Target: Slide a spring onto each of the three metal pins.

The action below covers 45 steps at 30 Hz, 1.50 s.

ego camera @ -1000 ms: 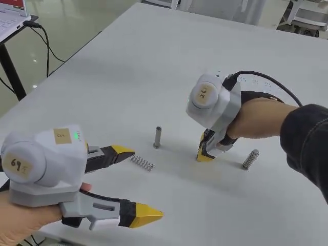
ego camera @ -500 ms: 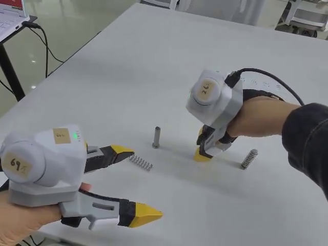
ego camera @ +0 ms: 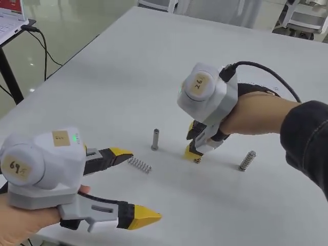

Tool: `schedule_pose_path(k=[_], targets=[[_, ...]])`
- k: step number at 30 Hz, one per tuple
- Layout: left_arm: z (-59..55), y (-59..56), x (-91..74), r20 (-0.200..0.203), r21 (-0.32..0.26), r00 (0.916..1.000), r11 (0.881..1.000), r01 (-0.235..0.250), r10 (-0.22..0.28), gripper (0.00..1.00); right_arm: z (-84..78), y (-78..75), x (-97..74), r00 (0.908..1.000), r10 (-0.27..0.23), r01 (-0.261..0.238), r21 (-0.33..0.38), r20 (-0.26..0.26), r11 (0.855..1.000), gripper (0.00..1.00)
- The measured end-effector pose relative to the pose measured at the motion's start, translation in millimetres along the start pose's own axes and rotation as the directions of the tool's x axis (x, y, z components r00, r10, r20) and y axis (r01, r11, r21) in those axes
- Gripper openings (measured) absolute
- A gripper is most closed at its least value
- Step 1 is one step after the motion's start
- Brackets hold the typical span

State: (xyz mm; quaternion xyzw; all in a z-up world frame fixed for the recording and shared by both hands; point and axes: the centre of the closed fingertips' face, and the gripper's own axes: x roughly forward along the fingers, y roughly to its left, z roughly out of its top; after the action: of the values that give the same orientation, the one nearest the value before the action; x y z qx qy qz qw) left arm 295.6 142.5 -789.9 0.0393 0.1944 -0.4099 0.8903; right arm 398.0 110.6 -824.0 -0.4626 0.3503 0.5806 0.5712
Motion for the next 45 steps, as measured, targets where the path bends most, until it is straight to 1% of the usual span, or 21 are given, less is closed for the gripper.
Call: schedule_pose_path(k=[4,9,15,21,23,27,32,39,42,45], targets=[[0.3,-0.2,-0.7,0.001,0.001,1.0000,1.000,-0.001,0.001,0.73,6.3,5.9,2.2,1.0000,-0.002,0.003,-0.017,0.009,1.000,0.22],[0.0,-0.7,-1.5,0.000,0.002,1.0000,1.000,-0.002,0.002,0.73,13.7,13.5,4.0,0.9997,0.012,-0.012,-0.019,0.019,1.000,0.22],[-0.2,-0.5,-2.7,0.001,0.003,1.0000,1.000,-0.004,0.004,0.73,25.0,26.4,8.0,0.9986,0.037,-0.036,-0.025,0.037,0.999,0.21],[-1.3,-0.4,-3.3,0.001,0.002,1.0000,1.000,-0.005,0.005,0.72,35.7,34.7,12.1,0.9970,0.054,-0.052,-0.026,0.057,0.998,0.20],[-1.9,-0.4,-3.6,0.000,0.001,1.0000,1.000,-0.006,0.006,0.72,40.5,38.2,14.0,0.9955,0.064,-0.063,-0.020,0.070,0.998,0.20],[-3.0,-0.3,-4.2,-0.001,-0.001,1.0000,1.000,-0.007,0.007,0.72,46.5,43.6,21.1,0.9944,0.075,-0.074,-0.015,0.074,0.997,0.19],[-4.5,-0.1,-4.0,-0.004,0.000,1.0000,1.000,-0.005,0.005,0.72,53.4,46.7,29.9,0.9914,0.088,-0.089,0.010,0.096,0.996,0.18],[-6.3,0.1,-4.0,-0.010,0.000,0.9999,1.000,-0.004,0.004,0.71,55.4,47.8,42.1,0.9906,0.086,-0.091,0.042,0.106,0.995,0.16],[-7.0,0.1,-3.9,-0.011,0.000,0.9999,1.000,-0.004,0.004,0.71,55.9,46.5,44.6,0.9905,0.080,-0.086,0.051,0.112,0.995,0.16],[-8.2,-0.6,-3.6,-0.016,0.002,0.9999,1.000,-0.002,0.002,0.70,58.1,47.2,47.9,0.9894,0.085,-0.093,0.065,0.117,0.994,0.16]])
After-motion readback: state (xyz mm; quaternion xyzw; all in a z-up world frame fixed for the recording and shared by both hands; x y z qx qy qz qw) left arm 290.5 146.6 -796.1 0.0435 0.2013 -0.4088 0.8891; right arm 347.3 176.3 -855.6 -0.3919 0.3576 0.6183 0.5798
